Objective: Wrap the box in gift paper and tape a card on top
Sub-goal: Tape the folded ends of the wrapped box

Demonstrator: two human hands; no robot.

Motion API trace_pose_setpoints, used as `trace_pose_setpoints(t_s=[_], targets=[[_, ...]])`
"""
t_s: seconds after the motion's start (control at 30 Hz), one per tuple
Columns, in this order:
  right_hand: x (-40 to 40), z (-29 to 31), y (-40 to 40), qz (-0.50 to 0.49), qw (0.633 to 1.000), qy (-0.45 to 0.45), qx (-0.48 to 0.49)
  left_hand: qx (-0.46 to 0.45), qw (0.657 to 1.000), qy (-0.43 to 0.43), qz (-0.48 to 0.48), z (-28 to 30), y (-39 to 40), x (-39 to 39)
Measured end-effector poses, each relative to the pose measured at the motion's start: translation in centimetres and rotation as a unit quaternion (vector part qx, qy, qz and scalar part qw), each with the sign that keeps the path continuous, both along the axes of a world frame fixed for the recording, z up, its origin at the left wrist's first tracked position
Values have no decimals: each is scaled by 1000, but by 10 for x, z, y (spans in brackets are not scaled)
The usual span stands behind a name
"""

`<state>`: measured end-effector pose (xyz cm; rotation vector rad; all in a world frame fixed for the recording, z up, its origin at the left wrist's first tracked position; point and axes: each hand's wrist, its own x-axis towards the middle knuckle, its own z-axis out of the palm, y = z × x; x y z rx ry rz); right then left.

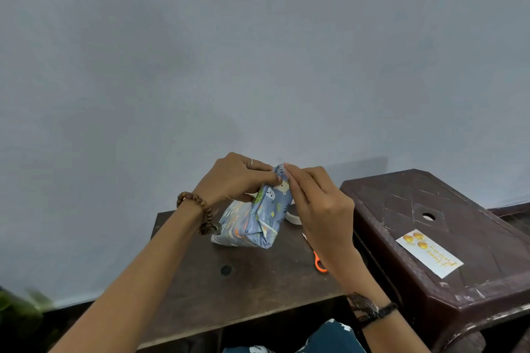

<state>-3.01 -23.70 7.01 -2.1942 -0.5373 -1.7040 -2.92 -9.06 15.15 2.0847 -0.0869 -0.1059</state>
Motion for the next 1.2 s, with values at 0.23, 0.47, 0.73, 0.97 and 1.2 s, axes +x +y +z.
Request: trace_pose_setpoints(t_s=[0.23,0.47,0.73,0.97,1.2], targets=[[-5,8,-6,21,999,10,-37,3,1000,1,-5,1,2,4],[-5,13,-9,15,996,45,-82,2,1000,0,-11,1,4,6],[-6,17,-7,47,993,88,-64,22,999,-18,-35,1,8,10],[-12,18,-1,48,992,111,-25,20,998,-17,-51,5,10,10],[-9,13,-7,91,981,168,-19,27,998,-17,-52,6,11,12]])
